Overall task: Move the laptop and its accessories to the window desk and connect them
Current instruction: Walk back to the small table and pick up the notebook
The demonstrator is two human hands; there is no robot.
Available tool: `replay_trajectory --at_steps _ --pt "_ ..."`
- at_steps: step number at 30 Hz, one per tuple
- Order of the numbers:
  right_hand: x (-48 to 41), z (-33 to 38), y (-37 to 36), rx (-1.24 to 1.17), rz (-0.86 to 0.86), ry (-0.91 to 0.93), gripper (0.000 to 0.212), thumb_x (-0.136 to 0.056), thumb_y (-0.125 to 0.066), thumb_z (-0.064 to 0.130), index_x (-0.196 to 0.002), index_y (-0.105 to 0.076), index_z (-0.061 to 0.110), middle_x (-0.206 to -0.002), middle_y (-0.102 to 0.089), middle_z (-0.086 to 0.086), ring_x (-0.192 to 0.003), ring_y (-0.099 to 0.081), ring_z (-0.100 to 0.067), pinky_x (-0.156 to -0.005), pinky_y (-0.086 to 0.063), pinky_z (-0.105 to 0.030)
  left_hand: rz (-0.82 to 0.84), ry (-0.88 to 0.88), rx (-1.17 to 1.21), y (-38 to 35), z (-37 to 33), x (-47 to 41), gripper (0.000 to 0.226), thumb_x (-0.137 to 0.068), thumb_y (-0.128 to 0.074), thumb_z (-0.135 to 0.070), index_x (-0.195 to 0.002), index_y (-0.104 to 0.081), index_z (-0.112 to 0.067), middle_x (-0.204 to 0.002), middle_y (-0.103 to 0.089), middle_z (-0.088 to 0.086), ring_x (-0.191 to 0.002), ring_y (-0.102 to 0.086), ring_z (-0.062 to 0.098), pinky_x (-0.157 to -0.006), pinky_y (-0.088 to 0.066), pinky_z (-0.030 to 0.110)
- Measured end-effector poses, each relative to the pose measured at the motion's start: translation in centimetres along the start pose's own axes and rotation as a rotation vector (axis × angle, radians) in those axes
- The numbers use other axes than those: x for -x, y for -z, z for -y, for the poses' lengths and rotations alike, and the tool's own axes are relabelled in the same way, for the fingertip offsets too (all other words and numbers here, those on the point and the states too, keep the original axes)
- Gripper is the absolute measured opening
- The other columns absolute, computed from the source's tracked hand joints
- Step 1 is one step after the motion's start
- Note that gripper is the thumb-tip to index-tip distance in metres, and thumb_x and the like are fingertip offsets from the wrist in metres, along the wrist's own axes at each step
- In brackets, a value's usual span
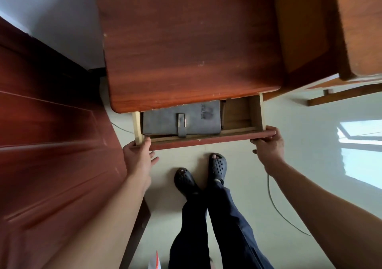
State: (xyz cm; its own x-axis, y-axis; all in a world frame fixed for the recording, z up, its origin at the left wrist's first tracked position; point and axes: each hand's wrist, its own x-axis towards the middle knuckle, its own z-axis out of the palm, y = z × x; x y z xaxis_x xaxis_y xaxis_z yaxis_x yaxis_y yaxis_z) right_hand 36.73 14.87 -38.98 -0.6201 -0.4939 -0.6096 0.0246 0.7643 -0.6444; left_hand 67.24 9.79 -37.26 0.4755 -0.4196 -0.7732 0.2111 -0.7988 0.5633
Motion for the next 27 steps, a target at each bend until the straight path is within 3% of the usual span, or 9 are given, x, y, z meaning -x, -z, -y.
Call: replay_trajectory --at_steps 3,8,13,16,18,20,21,23,27 --pt "-0.2 -0.3 0.3 -0.01 0.046 -0.024 0.043 -0.08 -0.061 -0.008 -0.107 -0.052 0.024 -0.078 -0.061 0.001 -0.069 -0.06 -0.015 -0.055 -0.055 -0.026 -0.108 0.085 0.136 -1.1 -0.3 -0.5 0.017 -0.085 -0.063 -0.001 -0.09 -0.051 -0.012 -0.107 -0.057 0.013 -0.089 -0.063 0.03 -0.065 -0.06 0.042" --pt "-1.7 -1.6 0.8 0.083 0.159 -0.103 0.06 -0.077 -0.064 -0.014 -0.126 -0.053 0.018 -0.09 -0.062 -0.004 -0.075 -0.062 -0.019 -0.066 -0.057 -0.033 -0.152 0.257 0.162 -1.9 1.3 -2.3 0.033 -0.083 -0.059 0.007 -0.114 -0.052 -0.004 -0.121 -0.056 0.018 -0.108 -0.058 0.035 -0.072 -0.059 0.047" --pt "-2.1 -2.5 0.7 0.146 0.207 -0.131 0.059 -0.079 -0.068 -0.006 -0.13 -0.055 0.019 -0.1 -0.066 -0.005 -0.084 -0.062 -0.022 -0.071 -0.056 -0.035 -0.17 0.322 0.154 -2.3 2.5 -4.0 0.031 -0.081 -0.061 0.008 -0.108 -0.052 -0.005 -0.125 -0.053 0.019 -0.113 -0.054 0.035 -0.08 -0.057 0.049" --pt "-1.5 -1.8 0.3 0.502 0.065 0.033 0.061 -0.081 -0.068 0.008 -0.137 -0.048 0.023 -0.124 -0.06 -0.008 -0.106 -0.058 -0.029 -0.086 -0.05 -0.039 -0.161 0.34 0.164 -2.1 2.6 -4.0 0.037 -0.082 -0.063 0.006 -0.116 -0.051 -0.001 -0.125 -0.053 0.019 -0.113 -0.054 0.035 -0.072 -0.059 0.046" --pt "-0.2 -0.7 -0.3 0.676 -0.097 0.312 0.06 -0.081 -0.064 0.013 -0.137 -0.045 0.024 -0.135 -0.05 -0.007 -0.119 -0.049 -0.028 -0.089 -0.046 -0.04 -0.17 0.333 0.119 -2.0 2.5 -3.6 0.038 -0.083 -0.064 0.001 -0.118 -0.05 -0.002 -0.122 -0.053 0.016 -0.109 -0.055 0.034 -0.062 -0.06 0.04" --pt "1.0 1.1 -1.4 0.613 -0.137 0.542 0.054 -0.08 -0.062 0.013 -0.131 -0.049 0.021 -0.131 -0.051 -0.005 -0.118 -0.048 -0.024 -0.088 -0.047 -0.038 -0.197 0.256 -0.047 -2.0 2.0 -2.8 0.036 -0.083 -0.064 -0.004 -0.116 -0.048 -0.005 -0.119 -0.054 0.014 -0.105 -0.057 0.032 -0.062 -0.06 0.039" --pt "1.3 2.0 -2.3 0.558 -0.09 0.562 0.05 -0.08 -0.061 0.015 -0.129 -0.052 0.02 -0.127 -0.055 -0.003 -0.113 -0.051 -0.021 -0.087 -0.048 -0.035 -0.202 0.177 -0.202 -2.0 2.0 -2.3 0.039 -0.084 -0.063 -0.008 -0.119 -0.046 -0.006 -0.121 -0.055 0.015 -0.105 -0.058 0.034 -0.072 -0.059 0.041" --pt "1.3 3.7 -4.2 0.505 0.049 0.432 0.043 -0.082 -0.062 0.022 -0.125 -0.055 0.02 -0.114 -0.063 0.002 -0.099 -0.056 -0.015 -0.076 -0.044 -0.025 -0.209 -0.039 -0.54 -1.6 2.1 -1.3 0.049 -0.083 -0.063 -0.012 -0.127 -0.044 -0.008 -0.127 -0.053 0.018 -0.111 -0.055 0.039 -0.09 -0.05 0.042" --pt "-0.2 5.9 -8.3 0.376 0.313 0.07 0.047 -0.085 -0.069 0.037 -0.124 -0.057 0.014 -0.11 -0.066 -0.001 -0.088 -0.062 -0.016 -0.075 -0.051 -0.029 -0.17 -0.502 -0.813 -1.2 2.2 1.6 0.048 -0.081 -0.062 -0.011 -0.127 -0.051 -0.009 -0.129 -0.049 0.016 -0.12 -0.045 0.035 -0.097 -0.037 0.041"
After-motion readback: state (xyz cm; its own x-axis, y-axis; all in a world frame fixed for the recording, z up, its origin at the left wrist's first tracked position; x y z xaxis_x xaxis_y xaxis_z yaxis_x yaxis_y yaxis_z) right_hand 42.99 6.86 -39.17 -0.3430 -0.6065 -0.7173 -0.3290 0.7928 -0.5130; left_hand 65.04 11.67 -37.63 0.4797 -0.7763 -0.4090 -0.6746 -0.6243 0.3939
